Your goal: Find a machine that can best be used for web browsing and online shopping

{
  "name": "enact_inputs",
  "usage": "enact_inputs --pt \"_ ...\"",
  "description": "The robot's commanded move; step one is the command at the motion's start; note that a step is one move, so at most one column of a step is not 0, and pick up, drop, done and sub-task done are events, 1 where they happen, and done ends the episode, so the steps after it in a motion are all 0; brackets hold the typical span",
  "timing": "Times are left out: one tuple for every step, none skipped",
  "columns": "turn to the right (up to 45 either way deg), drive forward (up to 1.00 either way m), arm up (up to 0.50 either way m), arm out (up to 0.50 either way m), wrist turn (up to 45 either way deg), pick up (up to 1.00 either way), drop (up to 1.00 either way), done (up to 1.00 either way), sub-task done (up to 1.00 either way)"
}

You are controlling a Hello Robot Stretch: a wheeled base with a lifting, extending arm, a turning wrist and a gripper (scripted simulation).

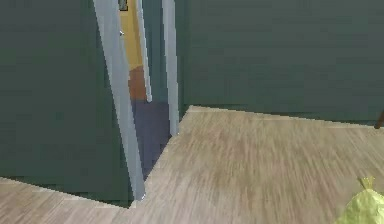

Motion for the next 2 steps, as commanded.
enact_inputs --pt "0.0 1.0 0.0 0.0 0.0 0.0 0.0 0.0 0.0" --pt "0.0 0.2 0.0 0.0 0.0 0.0 0.0 0.0 0.0"
